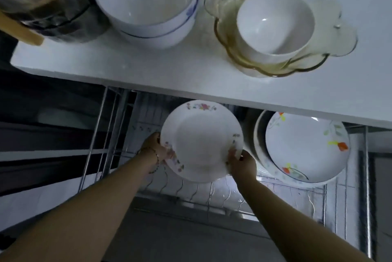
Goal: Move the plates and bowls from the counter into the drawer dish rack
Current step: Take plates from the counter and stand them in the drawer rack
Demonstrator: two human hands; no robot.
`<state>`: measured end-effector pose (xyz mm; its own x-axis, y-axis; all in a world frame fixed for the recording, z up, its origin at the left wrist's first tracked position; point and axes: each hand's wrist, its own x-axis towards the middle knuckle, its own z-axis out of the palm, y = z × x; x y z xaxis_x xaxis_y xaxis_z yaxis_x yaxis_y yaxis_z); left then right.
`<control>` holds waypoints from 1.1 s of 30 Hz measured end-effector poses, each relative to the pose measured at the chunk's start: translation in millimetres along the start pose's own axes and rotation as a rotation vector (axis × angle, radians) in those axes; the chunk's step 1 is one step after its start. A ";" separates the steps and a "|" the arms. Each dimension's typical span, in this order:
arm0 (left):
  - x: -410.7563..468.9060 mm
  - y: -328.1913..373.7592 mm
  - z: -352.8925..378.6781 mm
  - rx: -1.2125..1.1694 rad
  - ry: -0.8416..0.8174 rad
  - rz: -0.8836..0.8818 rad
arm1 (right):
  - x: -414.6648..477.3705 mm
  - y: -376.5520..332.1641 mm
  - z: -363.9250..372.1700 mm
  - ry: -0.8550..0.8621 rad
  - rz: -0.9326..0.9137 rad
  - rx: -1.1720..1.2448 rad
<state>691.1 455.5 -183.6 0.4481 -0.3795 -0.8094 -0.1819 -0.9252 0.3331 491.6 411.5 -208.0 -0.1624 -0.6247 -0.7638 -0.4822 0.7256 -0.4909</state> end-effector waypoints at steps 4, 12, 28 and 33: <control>48.1 1.9 7.7 0.091 -0.004 0.054 | 23.0 11.9 34.1 0.130 -0.027 -0.016; 91.8 7.4 25.1 0.289 0.017 0.004 | 38.3 14.3 51.5 0.299 0.117 -0.188; 94.4 1.1 16.7 0.017 -0.052 0.002 | 38.5 35.9 52.2 0.156 0.008 0.261; 90.3 -13.1 29.9 0.037 0.030 0.007 | 41.0 42.7 48.0 0.142 0.003 0.291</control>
<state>707.9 433.3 -275.5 0.4726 -0.3859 -0.7923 -0.2166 -0.9223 0.3201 505.7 430.7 -280.4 -0.2916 -0.6414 -0.7096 -0.2186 0.7669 -0.6034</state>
